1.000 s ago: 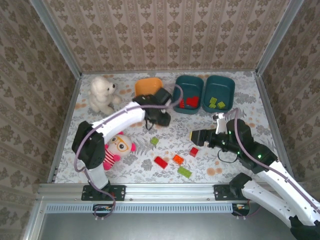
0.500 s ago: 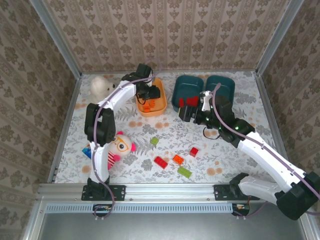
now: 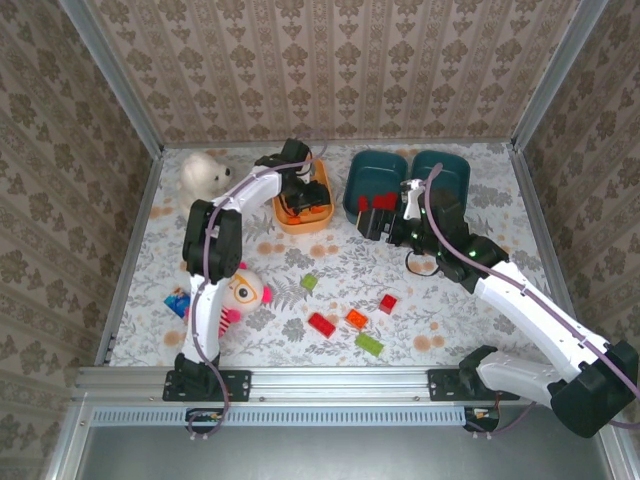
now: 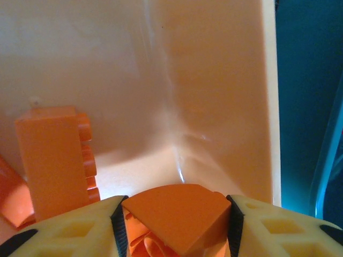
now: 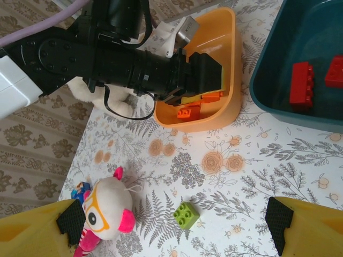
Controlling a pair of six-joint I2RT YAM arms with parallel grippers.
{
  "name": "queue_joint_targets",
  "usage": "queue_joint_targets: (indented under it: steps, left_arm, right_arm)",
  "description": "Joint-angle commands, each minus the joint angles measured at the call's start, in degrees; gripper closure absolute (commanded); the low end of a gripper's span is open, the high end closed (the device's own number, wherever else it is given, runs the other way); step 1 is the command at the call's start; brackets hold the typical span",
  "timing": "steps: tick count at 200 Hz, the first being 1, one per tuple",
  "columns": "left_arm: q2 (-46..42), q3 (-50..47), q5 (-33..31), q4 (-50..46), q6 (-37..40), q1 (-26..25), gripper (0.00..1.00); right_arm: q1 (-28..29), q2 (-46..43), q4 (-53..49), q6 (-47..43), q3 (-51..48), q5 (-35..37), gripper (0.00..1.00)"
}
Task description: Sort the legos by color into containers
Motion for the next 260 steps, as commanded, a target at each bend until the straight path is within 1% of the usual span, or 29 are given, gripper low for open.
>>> queue_joint_targets:
  steps: [1, 27, 34, 38, 40, 44, 64, 80, 97, 109, 128, 144, 156, 161, 180, 182, 184, 203, 222, 238, 260]
  left_arm:
    - [0.2, 1.9, 1.3, -0.4, -1.0, 0.1, 0.45]
    - [-1.9, 1.9, 0.6, -0.3, -1.4, 0.1, 0.4]
    - [-2.6, 1.9, 0.4, -0.5, -1.5, 0.1, 0.35]
    - [-3.1, 1.9, 0.5, -0.5, -1.6, 0.1, 0.34]
    - [-3.2, 1.9, 0.4, -0.5, -1.6, 1.4, 0.33]
    - [-3.7, 1.9, 0.4, -0.5, -1.6, 1.7, 0.33]
    - [-7.1, 0.6, -0.5, -0.4, -2.2, 2.1, 0.34]
    - [-12.2, -3.7, -1.7, 0.9, -3.1, 2.3, 0.34]
    - [-19.6, -10.8, -2.2, 3.4, -4.6, 2.3, 0.34]
    - [-25.1, -16.3, -3.0, 4.6, -5.4, 2.1, 0.34]
    - [-35.3, -27.7, -4.9, 6.6, -6.5, 1.7, 0.34]
    - [-45.7, -38.4, -7.6, 8.6, -8.6, 1.1, 0.34]
    - [-53.3, -45.6, -9.6, 8.2, -10.7, 0.9, 0.34]
    - [-56.4, -48.3, -10.3, 7.8, -11.7, 0.9, 0.33]
    - [-68.3, -57.4, -10.4, 6.3, -15.2, 0.9, 0.32]
    - [-69.4, -58.3, -10.3, 6.1, -15.7, -0.4, 0.32]
    - [-70.5, -59.2, -10.2, 6.0, -15.9, -0.8, 0.31]
    - [-80.8, -64.9, -9.8, 2.5, -18.7, -1.0, 0.29]
    - [-89.1, -67.9, -9.8, -1.5, -20.7, -1.0, 0.27]
    - [-93.8, -68.8, -10.4, -4.2, -22.0, -0.9, 0.27]
    - [-96.6, -68.9, -10.8, -6.5, -22.8, -1.0, 0.27]
  right_arm:
    - [-0.3, -0.6, -1.2, -0.3, 0.8, 0.6, 0.09]
    - [-0.3, -0.4, -4.0, -2.6, 2.0, 0.9, 0.09]
    - [-0.3, -0.4, -4.8, -3.3, 2.1, 0.8, 0.09]
    - [-0.3, -0.4, -5.1, -3.6, 2.2, 0.8, 0.09]
    - [-0.3, -0.4, -5.3, -3.9, 2.3, 0.7, 0.09]
    - [-0.3, -0.3, -5.6, -4.4, 2.4, 0.6, 0.1]
    - [0.9, 0.9, -8.6, -8.8, 3.9, 0.5, 0.11]
    - [3.2, 3.6, -11.3, -12.5, 5.5, 1.0, 0.12]
    - [5.1, 6.2, -12.0, -14.5, 5.7, 0.9, 0.15]
    - [7.3, 7.5, -12.9, -16.7, 5.9, 2.2, 0.15]
    - [12.5, 10.2, -15.1, -20.7, 6.9, 4.9, 0.15]
    - [17.0, 13.4, -16.9, -23.3, 7.6, 5.7, 0.15]
    - [19.7, 16.5, -16.8, -24.4, 8.4, 5.7, 0.14]
    - [20.4, 19.5, -16.6, -24.6, 8.8, 5.7, 0.14]
    - [22.5, 27.2, -16.9, -25.4, 12.3, 5.4, 0.13]
    - [22.6, 28.2, -17.1, -25.5, 13.0, 5.5, 0.13]
    - [22.8, 29.1, -17.5, -25.6, 13.6, 5.8, 0.13]
    - [23.7, 38.2, -21.8, -25.9, 20.5, 7.5, 0.13]
    - [24.0, 45.2, -25.0, -26.0, 26.3, 10.2, 0.13]
    - [24.0, 49.3, -26.9, -26.3, 29.7, 12.5, 0.13]
    - [24.0, 54.5, -29.8, -27.3, 33.9, 14.3, 0.14]
